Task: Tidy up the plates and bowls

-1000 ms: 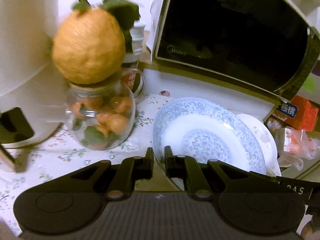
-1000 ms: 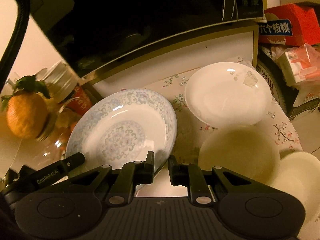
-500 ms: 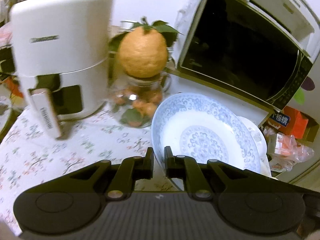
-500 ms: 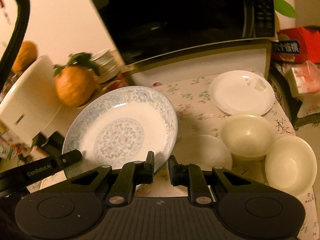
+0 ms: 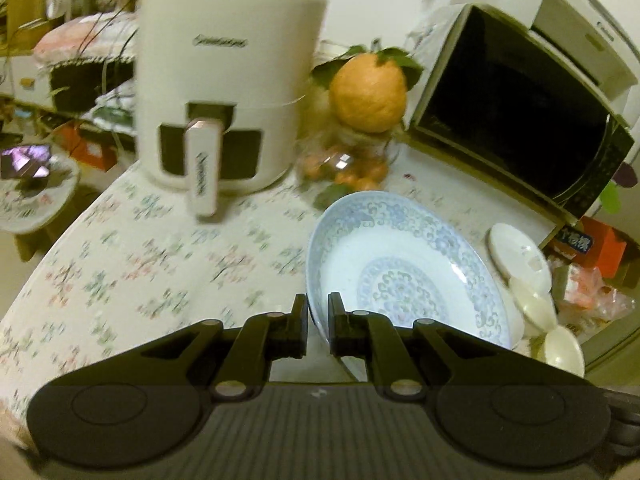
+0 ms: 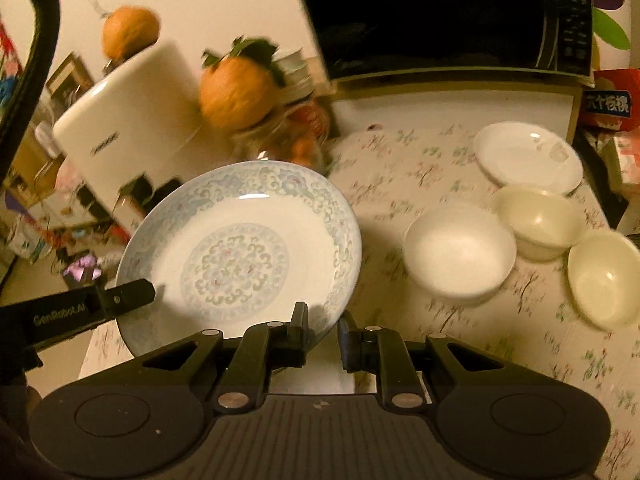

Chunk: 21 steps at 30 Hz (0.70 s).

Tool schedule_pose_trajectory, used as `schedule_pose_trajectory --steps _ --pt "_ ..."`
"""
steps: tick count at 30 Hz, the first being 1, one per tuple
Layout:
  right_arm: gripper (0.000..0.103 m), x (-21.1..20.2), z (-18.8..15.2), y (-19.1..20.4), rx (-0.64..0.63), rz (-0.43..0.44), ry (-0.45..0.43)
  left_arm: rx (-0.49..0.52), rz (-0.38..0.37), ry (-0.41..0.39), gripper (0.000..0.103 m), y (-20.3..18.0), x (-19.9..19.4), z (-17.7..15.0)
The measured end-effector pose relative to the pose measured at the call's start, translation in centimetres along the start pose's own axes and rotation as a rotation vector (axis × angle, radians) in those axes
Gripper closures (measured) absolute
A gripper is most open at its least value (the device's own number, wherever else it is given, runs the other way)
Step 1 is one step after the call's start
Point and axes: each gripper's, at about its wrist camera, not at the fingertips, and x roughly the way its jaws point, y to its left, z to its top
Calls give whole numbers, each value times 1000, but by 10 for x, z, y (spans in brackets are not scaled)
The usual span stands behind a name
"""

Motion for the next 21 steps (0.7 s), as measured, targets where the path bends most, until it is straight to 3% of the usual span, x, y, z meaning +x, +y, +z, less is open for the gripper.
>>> schedule_pose_trajectory --steps 8,21 --pt "87 7 -30 13 -44 -16 58 -18 23 85 95 22 6 -29" --pt "87 24 -54 11 -67 -51 128 27 47 137 95 23 19 -49"
